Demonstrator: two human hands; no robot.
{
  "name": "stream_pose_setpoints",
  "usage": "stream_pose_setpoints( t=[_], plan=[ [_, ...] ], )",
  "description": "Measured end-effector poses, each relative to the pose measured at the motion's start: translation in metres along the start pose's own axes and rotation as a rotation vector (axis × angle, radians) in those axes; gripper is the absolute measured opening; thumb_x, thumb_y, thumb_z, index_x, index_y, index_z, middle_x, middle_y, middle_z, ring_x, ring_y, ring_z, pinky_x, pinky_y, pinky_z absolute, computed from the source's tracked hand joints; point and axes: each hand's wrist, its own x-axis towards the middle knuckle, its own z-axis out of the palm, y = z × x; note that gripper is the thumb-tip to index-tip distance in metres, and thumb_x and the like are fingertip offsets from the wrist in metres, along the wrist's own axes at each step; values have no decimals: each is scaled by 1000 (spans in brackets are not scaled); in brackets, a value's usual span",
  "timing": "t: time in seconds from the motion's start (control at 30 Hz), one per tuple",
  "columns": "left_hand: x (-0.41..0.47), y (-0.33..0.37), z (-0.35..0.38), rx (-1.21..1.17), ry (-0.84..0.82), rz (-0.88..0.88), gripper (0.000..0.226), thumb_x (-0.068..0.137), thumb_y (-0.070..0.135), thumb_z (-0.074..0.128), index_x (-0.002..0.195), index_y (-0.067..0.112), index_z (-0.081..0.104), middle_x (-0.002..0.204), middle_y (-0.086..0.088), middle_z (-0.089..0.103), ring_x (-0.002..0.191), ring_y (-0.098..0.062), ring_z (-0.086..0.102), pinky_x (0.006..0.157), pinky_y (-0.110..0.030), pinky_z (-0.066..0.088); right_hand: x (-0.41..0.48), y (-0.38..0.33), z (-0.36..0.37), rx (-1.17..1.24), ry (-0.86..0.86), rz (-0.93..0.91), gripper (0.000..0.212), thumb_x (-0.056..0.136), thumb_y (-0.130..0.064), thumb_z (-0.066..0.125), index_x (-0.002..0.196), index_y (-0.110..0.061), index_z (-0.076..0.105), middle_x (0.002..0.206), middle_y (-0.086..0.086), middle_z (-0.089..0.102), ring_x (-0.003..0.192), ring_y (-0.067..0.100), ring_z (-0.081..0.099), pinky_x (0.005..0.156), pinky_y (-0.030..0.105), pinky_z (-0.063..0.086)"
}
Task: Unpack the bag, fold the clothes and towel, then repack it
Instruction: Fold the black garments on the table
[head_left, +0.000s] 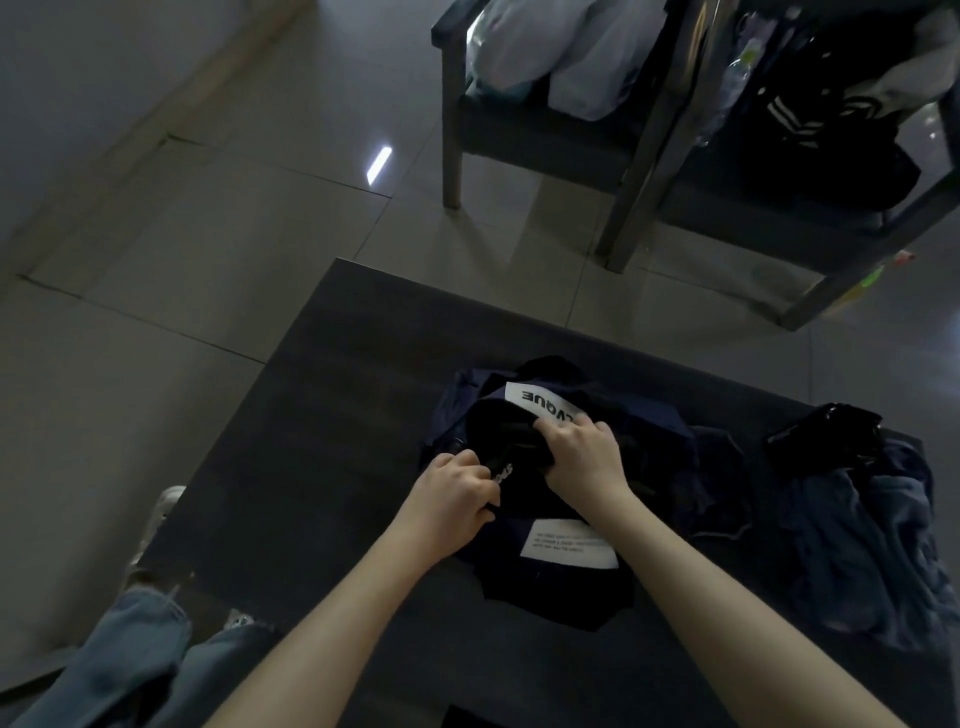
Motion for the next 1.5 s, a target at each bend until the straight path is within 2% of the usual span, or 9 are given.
stream_pose_setpoints(
  t=[0.1, 0.2, 0.3, 0.4, 0.47, 0.53, 0.8, 1.23, 1.5],
  plan=[
    [1, -5, -6, -5, 38, -31, 29, 45, 23, 92, 65, 26, 72, 66, 13, 65, 72, -13, 64, 63, -31, 53, -2, -6, 13, -51, 57, -172, 35, 50, -17, 80, 83, -22, 68, 65, -3, 66, 71, 25, 65, 64, 31, 48],
    [2, -8, -9, 1, 48, -36, 29, 44, 21, 93, 63, 24, 72, 65, 12, 65, 71, -13, 64, 64, -30, 53, -5, -7, 23, -89, 68, -351, 39, 43, -16, 83, 78, -28, 69, 62, -9, 64, 67, 18, 62, 60, 28, 48],
    [1, -12, -8, -13, 64, -64, 28, 46, 18, 92, 65, 22, 72, 65, 11, 64, 71, -16, 63, 63, -32, 52, -5, -10, 25, 122, 51, -350, 44, 56, -11, 79, 97, -22, 71, 86, -7, 71, 83, 21, 65, 73, 34, 52],
    [-2, -18, -4, 5, 19, -112, 22, 54, 19, 89, 71, 21, 74, 71, 8, 68, 78, -19, 64, 68, -35, 50, -5, -12, 24, 261, -59, -342, 53, 72, -9, 68, 124, -15, 61, 127, 4, 61, 119, 28, 53, 99, 44, 43],
    [-2, -16, -4, 17, -86, -136, 17, 74, 22, 77, 90, 19, 75, 89, 5, 71, 98, -21, 60, 83, -36, 43, -13, -8, 24, 325, -73, -283, 58, 77, -12, 64, 134, -14, 53, 140, 6, 50, 130, 27, 43, 108, 41, 34],
    [-2, -13, 1, 53, -182, -169, 23, 88, 28, 62, 108, 22, 70, 108, 7, 67, 112, -16, 50, 93, -31, 35, -26, -1, 23, 392, -12, -197, 54, 78, -15, 63, 132, -14, 54, 135, 5, 54, 127, 25, 46, 107, 41, 36],
    [14, 12, 6, -117, -220, -313, 35, 98, 32, 46, 131, 24, 53, 132, 8, 53, 123, -14, 45, 102, -32, 34, -80, 33, 19, 577, -30, 152, 46, 91, -22, 59, 136, -16, 50, 134, 0, 54, 127, 15, 45, 104, 26, 36],
    [56, 147, 32, -181, -234, -221, 35, 99, 28, 44, 132, 21, 54, 134, 3, 52, 122, -18, 47, 102, -34, 39, -173, 141, 14, 784, 72, 479, 42, 92, -16, 58, 134, -13, 51, 128, 3, 59, 118, 15, 54, 96, 25, 44],
    [94, 261, 124, -289, -253, -309, 33, 99, 27, 44, 130, 23, 56, 133, 8, 53, 122, -13, 48, 103, -33, 39, -247, 267, 60, 779, 51, 565, 42, 93, -16, 56, 134, -11, 50, 132, 5, 56, 122, 19, 51, 100, 29, 43]
  ],
)
